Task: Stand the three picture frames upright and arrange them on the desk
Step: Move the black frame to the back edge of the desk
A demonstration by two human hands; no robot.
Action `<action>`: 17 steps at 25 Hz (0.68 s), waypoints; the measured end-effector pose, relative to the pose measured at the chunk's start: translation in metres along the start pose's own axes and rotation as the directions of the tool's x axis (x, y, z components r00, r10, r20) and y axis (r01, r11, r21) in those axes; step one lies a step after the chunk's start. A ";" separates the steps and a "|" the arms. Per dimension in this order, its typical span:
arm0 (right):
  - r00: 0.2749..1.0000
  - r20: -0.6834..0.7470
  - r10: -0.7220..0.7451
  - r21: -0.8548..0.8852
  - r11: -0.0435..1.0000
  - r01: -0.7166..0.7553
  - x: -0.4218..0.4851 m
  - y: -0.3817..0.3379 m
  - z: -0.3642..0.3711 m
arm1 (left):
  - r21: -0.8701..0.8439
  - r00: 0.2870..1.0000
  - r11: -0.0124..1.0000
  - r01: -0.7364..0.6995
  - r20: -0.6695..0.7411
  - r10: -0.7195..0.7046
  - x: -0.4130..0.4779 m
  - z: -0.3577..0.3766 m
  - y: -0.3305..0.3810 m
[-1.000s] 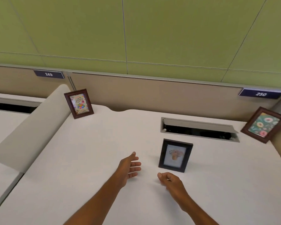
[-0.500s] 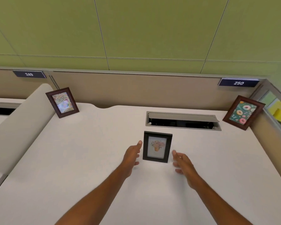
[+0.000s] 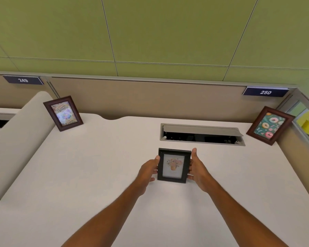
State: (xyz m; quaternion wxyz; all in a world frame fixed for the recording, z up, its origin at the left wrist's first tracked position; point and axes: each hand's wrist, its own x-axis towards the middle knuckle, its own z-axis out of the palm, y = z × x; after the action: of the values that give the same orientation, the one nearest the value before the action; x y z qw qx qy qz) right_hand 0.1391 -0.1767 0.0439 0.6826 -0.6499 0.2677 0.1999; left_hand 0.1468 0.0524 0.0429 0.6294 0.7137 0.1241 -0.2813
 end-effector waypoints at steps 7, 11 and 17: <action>0.999 0.016 0.028 0.051 0.998 -0.028 0.013 -0.005 0.003 | -0.022 1.000 1.000 0.007 0.012 -0.007 0.012 -0.008 -0.001; 1.000 0.009 0.005 0.049 0.999 -0.005 0.021 -0.014 0.014 | -0.060 1.000 0.998 -0.021 -0.011 0.021 0.022 -0.015 0.001; 0.998 0.059 -0.009 0.027 1.000 0.008 0.050 -0.047 0.043 | -0.089 0.996 0.994 -0.065 -0.072 0.059 0.046 -0.044 0.024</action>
State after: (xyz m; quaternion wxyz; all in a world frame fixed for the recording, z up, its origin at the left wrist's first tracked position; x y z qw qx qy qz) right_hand 0.2120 -0.1408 0.0497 0.6997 -0.6357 0.2473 0.2123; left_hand 0.2072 0.0826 0.0395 0.6650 0.6971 0.1362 -0.2308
